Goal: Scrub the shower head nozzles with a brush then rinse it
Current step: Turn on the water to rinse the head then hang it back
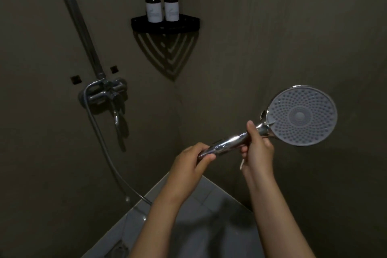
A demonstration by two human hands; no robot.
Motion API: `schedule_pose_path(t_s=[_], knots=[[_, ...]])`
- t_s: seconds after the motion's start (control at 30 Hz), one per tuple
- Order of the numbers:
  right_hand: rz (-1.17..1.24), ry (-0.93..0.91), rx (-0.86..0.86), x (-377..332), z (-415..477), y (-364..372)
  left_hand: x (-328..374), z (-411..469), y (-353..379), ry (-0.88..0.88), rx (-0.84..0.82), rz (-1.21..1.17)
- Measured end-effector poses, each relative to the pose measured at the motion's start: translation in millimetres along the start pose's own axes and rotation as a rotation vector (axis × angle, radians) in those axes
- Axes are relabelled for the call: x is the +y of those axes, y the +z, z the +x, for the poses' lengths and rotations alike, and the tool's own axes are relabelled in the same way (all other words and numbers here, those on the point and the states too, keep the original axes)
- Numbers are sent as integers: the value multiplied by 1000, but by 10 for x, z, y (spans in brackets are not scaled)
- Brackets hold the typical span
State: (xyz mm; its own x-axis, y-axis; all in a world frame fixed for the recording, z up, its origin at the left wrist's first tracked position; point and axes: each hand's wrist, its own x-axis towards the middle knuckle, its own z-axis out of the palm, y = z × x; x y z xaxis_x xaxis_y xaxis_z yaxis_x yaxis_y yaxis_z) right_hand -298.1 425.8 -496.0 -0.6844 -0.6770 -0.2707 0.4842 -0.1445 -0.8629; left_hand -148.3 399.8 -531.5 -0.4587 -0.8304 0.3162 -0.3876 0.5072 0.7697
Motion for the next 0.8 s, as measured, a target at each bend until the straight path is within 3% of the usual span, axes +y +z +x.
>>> schedule_pose_path(t_s=[0.17, 0.37, 0.57, 0.8], knots=[[-70, -3, -132, 48, -49, 265, -125, 22, -190, -91, 38, -99], [-207, -31, -461, 190, -40, 640, -315, 223, -496, -154, 31, -313], [-297, -103, -378, 431, 49, 1161, -748, 551, -835, -243, -94, -487], [-431, -196, -324, 799, 214, 1810, -1337, 1009, -1260, -333, 19, -586]])
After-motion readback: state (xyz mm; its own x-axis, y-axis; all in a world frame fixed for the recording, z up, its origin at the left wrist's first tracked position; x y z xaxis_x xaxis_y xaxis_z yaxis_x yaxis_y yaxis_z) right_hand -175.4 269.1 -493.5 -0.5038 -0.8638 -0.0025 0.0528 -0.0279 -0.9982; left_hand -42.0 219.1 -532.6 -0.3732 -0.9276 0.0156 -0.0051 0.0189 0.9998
